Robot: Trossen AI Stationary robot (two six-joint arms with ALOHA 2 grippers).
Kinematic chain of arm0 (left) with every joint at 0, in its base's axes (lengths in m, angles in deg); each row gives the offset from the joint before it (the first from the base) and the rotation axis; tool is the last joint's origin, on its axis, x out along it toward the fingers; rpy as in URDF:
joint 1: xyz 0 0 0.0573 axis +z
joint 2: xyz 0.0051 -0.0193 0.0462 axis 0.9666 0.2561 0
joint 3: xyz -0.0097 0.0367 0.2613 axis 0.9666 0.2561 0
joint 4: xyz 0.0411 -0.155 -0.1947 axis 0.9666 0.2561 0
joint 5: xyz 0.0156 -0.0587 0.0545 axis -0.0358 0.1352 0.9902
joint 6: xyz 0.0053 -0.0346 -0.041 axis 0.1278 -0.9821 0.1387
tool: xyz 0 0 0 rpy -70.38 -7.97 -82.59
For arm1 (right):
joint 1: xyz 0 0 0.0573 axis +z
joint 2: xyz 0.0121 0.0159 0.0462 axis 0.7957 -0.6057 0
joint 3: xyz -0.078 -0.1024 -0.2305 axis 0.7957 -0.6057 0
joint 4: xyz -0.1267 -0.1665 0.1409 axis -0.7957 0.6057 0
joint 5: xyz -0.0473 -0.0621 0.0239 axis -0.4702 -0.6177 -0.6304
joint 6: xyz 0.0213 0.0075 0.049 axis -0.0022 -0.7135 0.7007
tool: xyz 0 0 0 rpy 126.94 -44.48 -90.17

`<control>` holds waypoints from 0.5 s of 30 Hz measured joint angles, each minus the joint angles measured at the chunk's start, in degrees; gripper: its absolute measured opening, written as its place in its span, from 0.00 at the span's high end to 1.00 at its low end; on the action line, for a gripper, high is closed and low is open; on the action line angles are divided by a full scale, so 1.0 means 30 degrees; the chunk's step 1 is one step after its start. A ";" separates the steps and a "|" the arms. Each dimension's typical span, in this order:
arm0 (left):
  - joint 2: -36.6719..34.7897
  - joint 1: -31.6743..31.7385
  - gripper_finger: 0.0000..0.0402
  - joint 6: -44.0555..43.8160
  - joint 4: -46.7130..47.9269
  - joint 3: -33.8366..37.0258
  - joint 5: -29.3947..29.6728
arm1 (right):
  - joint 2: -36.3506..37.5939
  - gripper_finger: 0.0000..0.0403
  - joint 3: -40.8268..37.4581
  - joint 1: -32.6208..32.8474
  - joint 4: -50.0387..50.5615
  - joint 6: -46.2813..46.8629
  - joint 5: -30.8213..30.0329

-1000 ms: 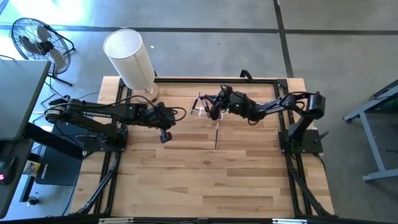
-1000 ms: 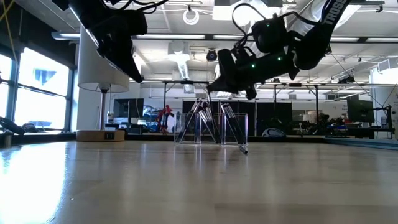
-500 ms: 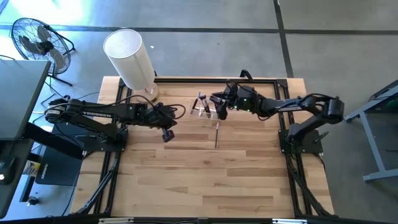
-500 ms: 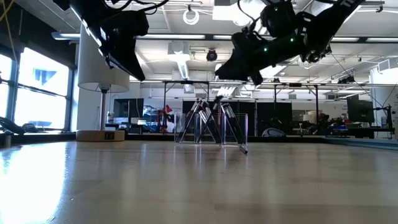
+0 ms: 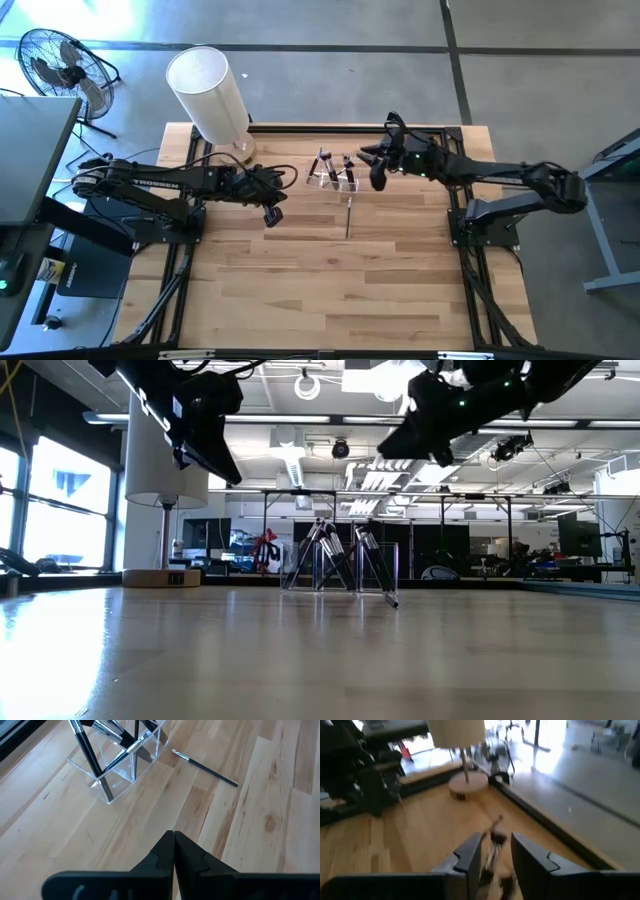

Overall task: Put items in baskets/containers
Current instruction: Put the black eyeshadow brush into the transparent organizer

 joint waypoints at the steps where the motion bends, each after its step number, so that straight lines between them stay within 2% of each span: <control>1: 0.0000 0.0000 1.00 0.0005 0.0002 0.0000 0.0009 | 0.0479 0.77 0.0000 0.0000 0.1143 0.0434 0.0011; 5: 0.0000 0.0000 1.00 0.0005 -0.0007 0.0000 0.0235 | 0.1983 0.94 0.0000 0.0345 0.5734 0.2030 0.0002; 7: 0.0000 0.0000 1.00 0.0098 0.0137 0.0000 0.0397 | 0.2401 0.98 0.0000 0.0836 0.7496 0.2632 -0.0254; 15: -0.1172 0.0124 1.00 0.1648 0.2302 -0.0017 0.1395 | 0.2250 0.99 0.0000 0.4685 1.1576 0.8399 -0.3355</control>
